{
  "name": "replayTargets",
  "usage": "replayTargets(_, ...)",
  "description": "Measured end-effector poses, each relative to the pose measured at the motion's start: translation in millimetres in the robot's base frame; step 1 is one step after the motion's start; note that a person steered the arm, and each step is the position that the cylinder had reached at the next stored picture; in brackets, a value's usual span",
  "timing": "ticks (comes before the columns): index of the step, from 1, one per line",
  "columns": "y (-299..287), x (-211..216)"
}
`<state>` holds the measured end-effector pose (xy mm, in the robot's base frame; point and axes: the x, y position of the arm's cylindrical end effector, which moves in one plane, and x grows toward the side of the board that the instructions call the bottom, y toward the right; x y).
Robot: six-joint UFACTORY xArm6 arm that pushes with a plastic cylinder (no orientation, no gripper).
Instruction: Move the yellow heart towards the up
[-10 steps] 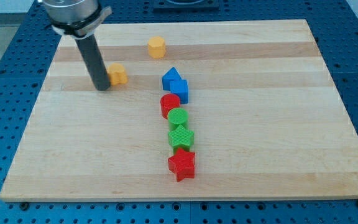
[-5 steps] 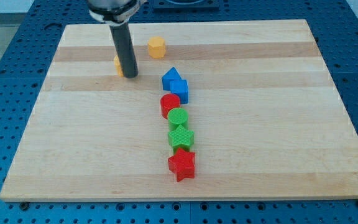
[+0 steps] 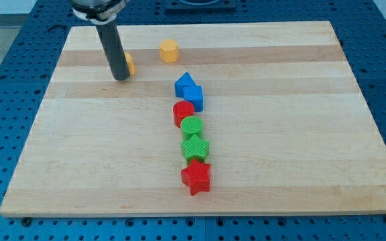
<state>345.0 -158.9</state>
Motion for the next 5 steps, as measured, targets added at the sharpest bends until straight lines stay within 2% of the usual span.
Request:
replayTargets(3,20,-14)
replayTargets(4,-8,0)
replayTargets(5,-69,5)
